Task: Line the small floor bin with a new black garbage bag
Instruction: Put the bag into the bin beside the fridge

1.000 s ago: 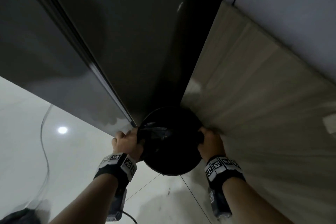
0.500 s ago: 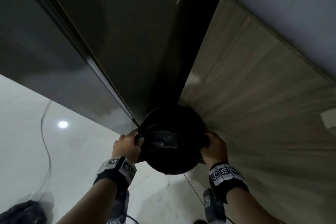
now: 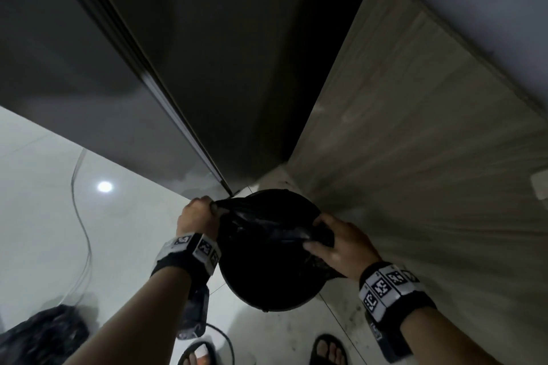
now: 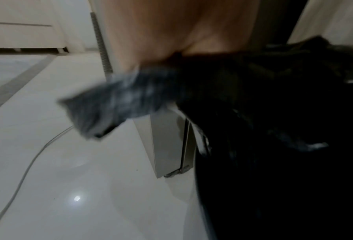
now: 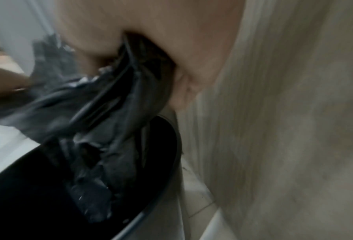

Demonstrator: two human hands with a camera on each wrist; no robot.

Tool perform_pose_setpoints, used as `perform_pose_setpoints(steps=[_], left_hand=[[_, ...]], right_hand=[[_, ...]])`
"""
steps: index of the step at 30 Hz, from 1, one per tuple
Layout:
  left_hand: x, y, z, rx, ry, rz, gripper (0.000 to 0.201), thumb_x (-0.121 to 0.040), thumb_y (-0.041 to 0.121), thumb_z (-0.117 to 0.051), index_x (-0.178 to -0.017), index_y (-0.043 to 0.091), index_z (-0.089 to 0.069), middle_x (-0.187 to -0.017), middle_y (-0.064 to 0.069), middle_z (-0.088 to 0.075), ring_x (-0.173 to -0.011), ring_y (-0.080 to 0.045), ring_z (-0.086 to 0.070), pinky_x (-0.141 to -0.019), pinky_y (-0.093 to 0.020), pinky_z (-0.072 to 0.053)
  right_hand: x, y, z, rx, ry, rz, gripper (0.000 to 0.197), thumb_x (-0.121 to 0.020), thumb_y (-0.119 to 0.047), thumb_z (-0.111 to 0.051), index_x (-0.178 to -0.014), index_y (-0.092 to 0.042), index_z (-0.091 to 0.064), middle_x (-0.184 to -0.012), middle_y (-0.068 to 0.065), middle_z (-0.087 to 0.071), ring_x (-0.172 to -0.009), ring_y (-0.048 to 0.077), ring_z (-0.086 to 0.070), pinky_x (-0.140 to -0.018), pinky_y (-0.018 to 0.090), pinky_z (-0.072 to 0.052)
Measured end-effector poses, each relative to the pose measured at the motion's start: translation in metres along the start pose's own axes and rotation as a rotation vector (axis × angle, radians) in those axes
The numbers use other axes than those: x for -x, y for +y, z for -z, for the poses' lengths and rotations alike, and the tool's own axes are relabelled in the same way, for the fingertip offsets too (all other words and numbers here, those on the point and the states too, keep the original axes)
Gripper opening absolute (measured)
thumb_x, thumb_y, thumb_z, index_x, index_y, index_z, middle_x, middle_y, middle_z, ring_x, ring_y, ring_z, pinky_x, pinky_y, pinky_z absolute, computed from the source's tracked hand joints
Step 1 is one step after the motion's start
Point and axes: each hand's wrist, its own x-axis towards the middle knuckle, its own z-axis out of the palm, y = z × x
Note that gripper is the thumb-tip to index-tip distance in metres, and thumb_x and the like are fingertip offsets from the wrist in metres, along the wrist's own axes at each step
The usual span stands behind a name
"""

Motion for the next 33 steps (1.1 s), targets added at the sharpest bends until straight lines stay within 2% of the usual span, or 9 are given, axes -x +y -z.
perform_pose_setpoints(steps=[3,6,10,14,18,23,27,30,33], left_hand=[[-0.011,-0.001,0.006,0.03,-0.022,0.011,0.026,-0.091,0.027,-0.052,-0.1,0.005,-0.063,-0.108,-0.02,-0.064,-0.1,-0.039,-0.06,-0.077,-0.039,-0.046],[-0.011,-0.005,0.008,0.075,-0.033,-0.081,0.025,-0.089,0.032,-0.05,-0.099,0.013,-0.064,-0.105,-0.015,-0.063,-0.099,-0.036,-0.06,-0.079,-0.039,-0.047],[-0.002,-0.005,0.004,0.11,-0.108,-0.242,0.041,-0.077,0.054,-0.044,-0.111,0.037,-0.06,-0.109,0.0,-0.065,-0.101,-0.025,-0.06,-0.089,-0.04,-0.049],[-0.011,0.007,-0.002,0.101,-0.092,-0.308,0.046,-0.079,0.064,-0.036,-0.111,0.04,-0.059,-0.108,0.0,-0.066,-0.1,-0.024,-0.062,-0.089,-0.035,-0.049],[-0.031,0.027,-0.007,0.058,0.007,-0.237,0.031,-0.096,0.042,-0.041,-0.104,0.024,-0.065,-0.111,-0.012,-0.068,-0.103,-0.033,-0.061,-0.085,-0.037,-0.046],[-0.059,0.024,-0.025,-0.107,-0.114,-0.147,0.029,-0.096,0.028,-0.047,-0.11,0.013,-0.067,-0.117,-0.015,-0.066,-0.107,-0.034,-0.061,-0.088,-0.039,-0.048],[-0.069,0.003,-0.042,-0.059,-0.276,-0.083,0.015,-0.085,0.032,-0.063,-0.09,0.021,-0.073,-0.103,-0.001,-0.07,-0.085,-0.023,-0.062,-0.068,-0.023,-0.047],[-0.067,-0.012,-0.047,0.176,-0.03,-0.325,0.017,-0.074,0.005,-0.076,-0.087,0.015,-0.075,-0.088,-0.005,-0.064,-0.078,-0.023,-0.062,-0.07,-0.011,-0.043],[-0.049,0.003,-0.036,0.073,0.169,-0.576,0.017,-0.082,0.017,-0.056,-0.083,0.018,-0.073,-0.086,-0.004,-0.069,-0.082,-0.028,-0.064,-0.08,-0.029,-0.049]], right_hand=[[0.004,-0.005,0.0,-0.173,-0.124,0.036,0.047,-0.072,-0.071,-0.056,-0.107,-0.041,-0.051,-0.111,-0.01,-0.066,-0.102,0.011,-0.062,-0.089,0.035,-0.051],[-0.011,0.006,-0.002,-0.443,-0.108,-0.074,0.052,-0.088,-0.056,-0.052,-0.104,-0.009,-0.065,-0.107,0.004,-0.069,-0.11,0.026,-0.063,-0.087,0.032,-0.044],[-0.047,0.03,-0.002,-0.133,0.106,-0.061,0.032,-0.096,-0.03,-0.05,-0.079,-0.006,-0.064,-0.076,0.015,-0.066,-0.084,0.034,-0.065,-0.066,0.03,-0.042],[-0.076,0.028,-0.001,0.067,0.385,-0.052,0.041,-0.097,-0.033,-0.041,-0.084,-0.007,-0.069,-0.09,0.022,-0.07,-0.087,0.036,-0.066,-0.069,0.034,-0.042],[-0.101,0.011,-0.001,0.174,0.507,-0.144,0.038,-0.099,-0.035,-0.041,-0.098,-0.009,-0.068,-0.106,0.018,-0.07,-0.099,0.035,-0.064,-0.076,0.034,-0.045],[-0.129,0.018,-0.009,0.213,0.305,-0.297,0.035,-0.096,-0.034,-0.048,-0.105,-0.008,-0.07,-0.113,0.015,-0.069,-0.107,0.031,-0.064,-0.077,0.03,-0.044],[-0.14,0.041,-0.019,0.112,0.106,-0.301,0.03,-0.096,-0.024,-0.049,-0.11,-0.004,-0.066,-0.121,0.015,-0.064,-0.116,0.027,-0.058,-0.095,0.031,-0.043],[-0.125,0.037,-0.018,-0.016,0.252,-0.173,0.012,-0.085,-0.005,-0.062,-0.092,-0.002,-0.071,-0.103,0.017,-0.069,-0.101,0.025,-0.063,-0.086,0.027,-0.043],[-0.101,0.02,-0.017,-0.038,0.365,0.059,0.019,-0.09,-0.018,-0.059,-0.102,-0.009,-0.069,-0.098,0.016,-0.073,-0.093,0.027,-0.067,-0.082,0.029,-0.047]])
